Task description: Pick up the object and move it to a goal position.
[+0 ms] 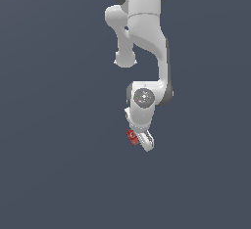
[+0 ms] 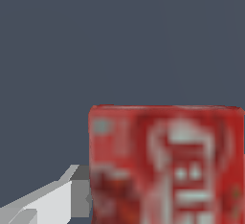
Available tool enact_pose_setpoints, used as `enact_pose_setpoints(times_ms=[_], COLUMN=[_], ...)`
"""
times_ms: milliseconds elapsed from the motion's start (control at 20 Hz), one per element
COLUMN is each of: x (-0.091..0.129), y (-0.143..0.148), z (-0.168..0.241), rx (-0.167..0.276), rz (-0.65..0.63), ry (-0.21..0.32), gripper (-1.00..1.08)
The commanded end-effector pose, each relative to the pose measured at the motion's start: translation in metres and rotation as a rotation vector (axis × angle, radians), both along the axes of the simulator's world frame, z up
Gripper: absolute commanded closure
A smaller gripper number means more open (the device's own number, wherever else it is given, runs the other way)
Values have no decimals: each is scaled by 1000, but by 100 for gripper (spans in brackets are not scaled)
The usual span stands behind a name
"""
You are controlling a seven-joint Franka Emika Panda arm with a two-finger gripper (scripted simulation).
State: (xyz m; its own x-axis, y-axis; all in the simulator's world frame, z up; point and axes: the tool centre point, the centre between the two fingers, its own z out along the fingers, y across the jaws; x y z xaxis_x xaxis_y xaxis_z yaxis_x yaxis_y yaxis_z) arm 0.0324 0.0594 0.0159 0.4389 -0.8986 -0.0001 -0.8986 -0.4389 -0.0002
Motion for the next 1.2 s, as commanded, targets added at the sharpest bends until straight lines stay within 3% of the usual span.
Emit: enact_pose_setpoints(times_ms=[0, 550, 1150], x=[-1, -26, -94], y=[-1, -28, -104], z=[0, 13, 47], rx=[0, 0, 1], rz=[0, 0, 0], ry=[0, 0, 0], gripper=[108, 108, 108])
